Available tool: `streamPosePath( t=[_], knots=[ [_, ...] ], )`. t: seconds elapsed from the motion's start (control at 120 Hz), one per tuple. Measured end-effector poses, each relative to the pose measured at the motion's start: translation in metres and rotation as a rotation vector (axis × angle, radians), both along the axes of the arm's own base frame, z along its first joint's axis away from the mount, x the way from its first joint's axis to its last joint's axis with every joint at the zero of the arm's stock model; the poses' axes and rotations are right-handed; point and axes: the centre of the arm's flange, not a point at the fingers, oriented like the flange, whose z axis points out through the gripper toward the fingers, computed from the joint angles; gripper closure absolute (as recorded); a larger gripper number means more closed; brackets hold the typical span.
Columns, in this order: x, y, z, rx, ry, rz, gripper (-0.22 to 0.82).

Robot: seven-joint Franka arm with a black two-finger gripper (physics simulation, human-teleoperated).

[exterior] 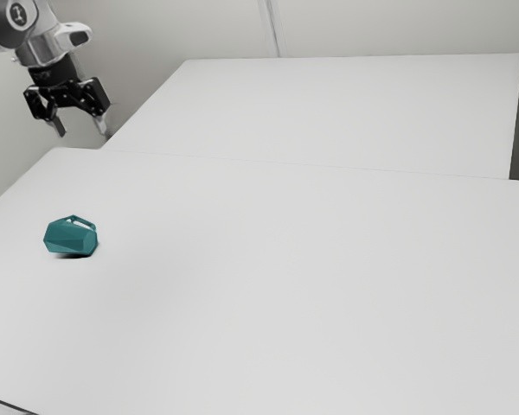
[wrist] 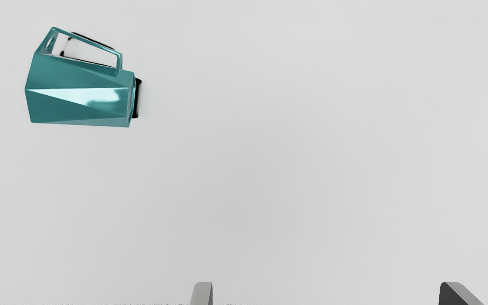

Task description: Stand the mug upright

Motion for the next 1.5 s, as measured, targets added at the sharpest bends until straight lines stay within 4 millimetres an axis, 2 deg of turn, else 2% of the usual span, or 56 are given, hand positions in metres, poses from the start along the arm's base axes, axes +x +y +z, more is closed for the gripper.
streamPosePath(
  t=[0.3, 0.567, 0.775, 0.833, 0.958, 1.183, 1.317, 1.5],
  knots=[
    [-0.021, 0.094, -0.014, -0.012, 0.001, 0.062, 0.03],
    [-0.043, 0.184, -0.052, -0.075, -0.036, 0.046, 0.03],
    [-0.064, 0.251, -0.092, -0.144, -0.089, 0.007, 0.03],
    [-0.065, 0.264, -0.105, -0.170, -0.112, -0.017, 0.03],
    [-0.062, 0.292, -0.150, -0.241, -0.152, -0.066, 0.03],
    [-0.053, 0.329, -0.202, -0.291, -0.201, -0.160, 0.03],
    [-0.050, 0.346, -0.232, -0.325, -0.225, -0.195, 0.03],
    [-0.049, 0.352, -0.261, -0.395, -0.293, -0.223, 0.03]
  ],
)
